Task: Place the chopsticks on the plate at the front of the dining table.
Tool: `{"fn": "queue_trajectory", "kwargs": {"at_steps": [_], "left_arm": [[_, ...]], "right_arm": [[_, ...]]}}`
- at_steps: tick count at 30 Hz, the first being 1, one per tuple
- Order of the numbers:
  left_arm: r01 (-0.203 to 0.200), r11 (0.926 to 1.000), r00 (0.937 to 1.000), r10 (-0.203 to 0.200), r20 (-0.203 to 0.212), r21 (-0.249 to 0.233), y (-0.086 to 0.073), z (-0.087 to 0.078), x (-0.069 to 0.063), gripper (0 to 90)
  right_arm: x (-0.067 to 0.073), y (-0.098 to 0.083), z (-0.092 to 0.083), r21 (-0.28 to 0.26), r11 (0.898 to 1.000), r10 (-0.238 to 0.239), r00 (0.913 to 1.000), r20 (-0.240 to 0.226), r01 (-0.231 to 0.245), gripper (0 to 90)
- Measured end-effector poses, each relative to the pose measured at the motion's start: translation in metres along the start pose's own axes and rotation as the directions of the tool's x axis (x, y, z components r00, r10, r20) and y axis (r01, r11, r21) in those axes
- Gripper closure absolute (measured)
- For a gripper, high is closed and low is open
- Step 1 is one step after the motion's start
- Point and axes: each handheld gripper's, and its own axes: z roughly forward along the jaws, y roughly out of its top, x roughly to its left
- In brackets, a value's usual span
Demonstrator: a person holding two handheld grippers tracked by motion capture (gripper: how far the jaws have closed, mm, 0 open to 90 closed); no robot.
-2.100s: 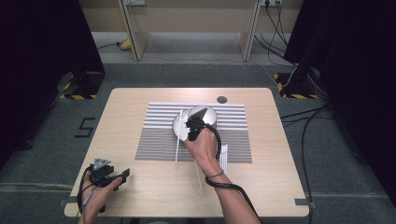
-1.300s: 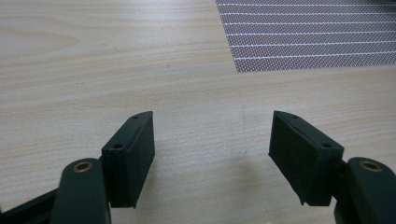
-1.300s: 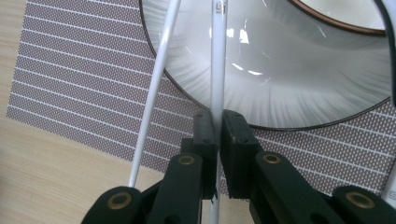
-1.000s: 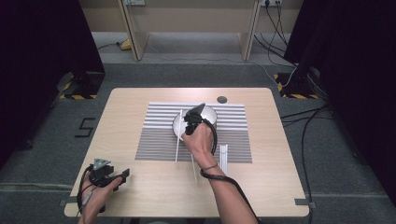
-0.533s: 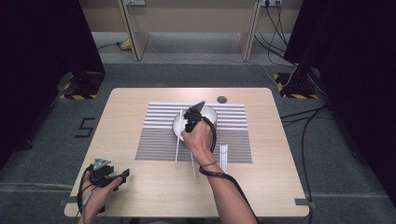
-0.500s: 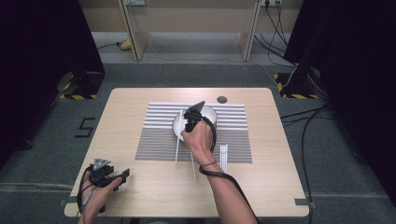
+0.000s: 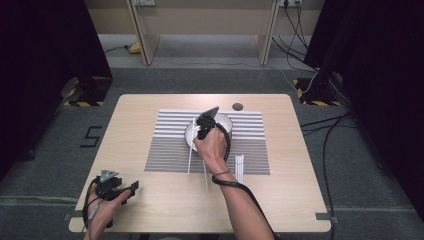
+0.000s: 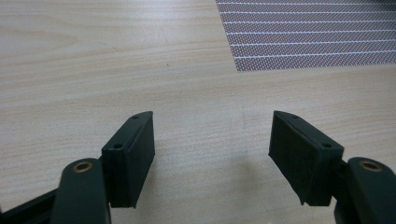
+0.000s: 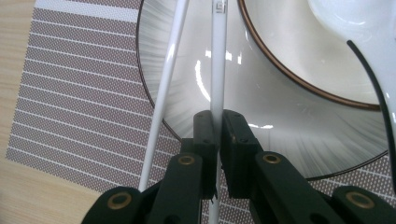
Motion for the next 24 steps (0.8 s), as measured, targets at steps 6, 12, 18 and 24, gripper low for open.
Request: {"fn": "queue_trajectory", "kwargs": {"at_steps": [6,12,18,24], "left_arm": [[0.002,1.0000,1.0000,-0.002,0.001,-0.002,0.0000,-0.0002,0.0003,30.8],[0.000,1.0000,1.0000,0.000,0.002,0.001,-0.0001,0.0003,0.0001,30.8],[0.000,1.0000,1.0000,0.000,0.001,0.001,0.0000,0.0002,0.0001,30.8],[0.001,1.0000,1.0000,-0.001,0.002,0.000,-0.0002,0.0004,0.0003,30.8]], "right_arm": [[0.0015,0.0026,0.0017,-0.001,1.000,0.001,1.0000,-0.002,-0.001,85.4],[0.0017,0.0040,0.0035,-0.003,1.000,0.004,1.0000,-0.002,-0.004,85.5],[0.0015,0.0067,0.0038,-0.015,1.000,0.004,1.0000,0.001,-0.004,85.4],[0.0020,0.0100,0.0051,-0.022,1.000,0.013,0.9999,0.002,-0.013,85.4]]}}
